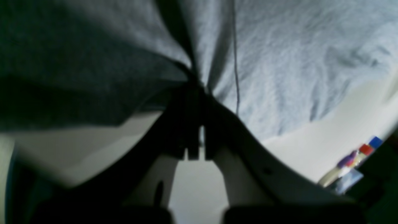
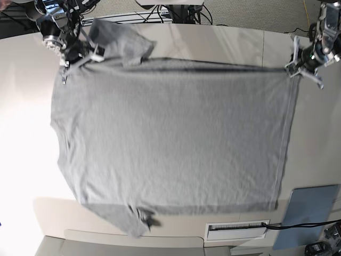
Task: Fold the T-shirt properly
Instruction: 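Grasp the side edge with both grippers and fold it across the shirt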
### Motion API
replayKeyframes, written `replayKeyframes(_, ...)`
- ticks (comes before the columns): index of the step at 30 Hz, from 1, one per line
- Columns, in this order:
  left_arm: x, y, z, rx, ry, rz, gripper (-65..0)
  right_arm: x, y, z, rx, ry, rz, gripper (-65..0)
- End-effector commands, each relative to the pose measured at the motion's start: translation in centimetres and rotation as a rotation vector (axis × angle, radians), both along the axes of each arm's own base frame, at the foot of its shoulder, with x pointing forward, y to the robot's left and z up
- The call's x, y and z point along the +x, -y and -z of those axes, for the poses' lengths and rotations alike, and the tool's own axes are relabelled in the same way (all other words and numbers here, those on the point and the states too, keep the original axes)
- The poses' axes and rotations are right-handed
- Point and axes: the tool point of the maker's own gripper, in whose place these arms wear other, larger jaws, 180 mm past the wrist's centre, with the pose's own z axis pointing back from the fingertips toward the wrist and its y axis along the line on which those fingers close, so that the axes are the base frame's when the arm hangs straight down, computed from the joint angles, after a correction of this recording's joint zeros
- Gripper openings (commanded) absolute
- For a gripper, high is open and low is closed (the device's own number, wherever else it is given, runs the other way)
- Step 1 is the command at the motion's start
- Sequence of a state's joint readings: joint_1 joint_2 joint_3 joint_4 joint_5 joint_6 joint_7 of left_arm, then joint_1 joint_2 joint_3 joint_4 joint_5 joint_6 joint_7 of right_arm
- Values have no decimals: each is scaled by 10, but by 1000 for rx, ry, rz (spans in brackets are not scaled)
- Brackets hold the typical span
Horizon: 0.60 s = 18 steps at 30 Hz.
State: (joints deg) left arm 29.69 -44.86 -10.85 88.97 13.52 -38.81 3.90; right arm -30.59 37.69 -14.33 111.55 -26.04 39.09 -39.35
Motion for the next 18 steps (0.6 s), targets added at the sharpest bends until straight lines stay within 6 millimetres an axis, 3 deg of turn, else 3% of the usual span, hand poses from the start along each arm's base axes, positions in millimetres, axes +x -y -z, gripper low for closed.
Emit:
replayKeyframes(1,-10,-13,-4,54,-45,11,-650,-7,8,-7,-31,-17,-10,-650)
replayKeyframes(6,-34,-9,-22,43,-92,-3,-650,-29,12,-31,-18,-17,23,-650)
replayKeyframes(13,-45,0,-41,22,-83,-2,-650,-48,15,-59,-6,-18,75,-650)
replayKeyframes(16,-39,-4,-49,26,-56,-12,-650,-45,19,-63,-14,-2,81,-650)
replayKeyframes(18,-32,-2,-56,-12,-30,-39,-650,-33,22,-68,-10,48,98,-650)
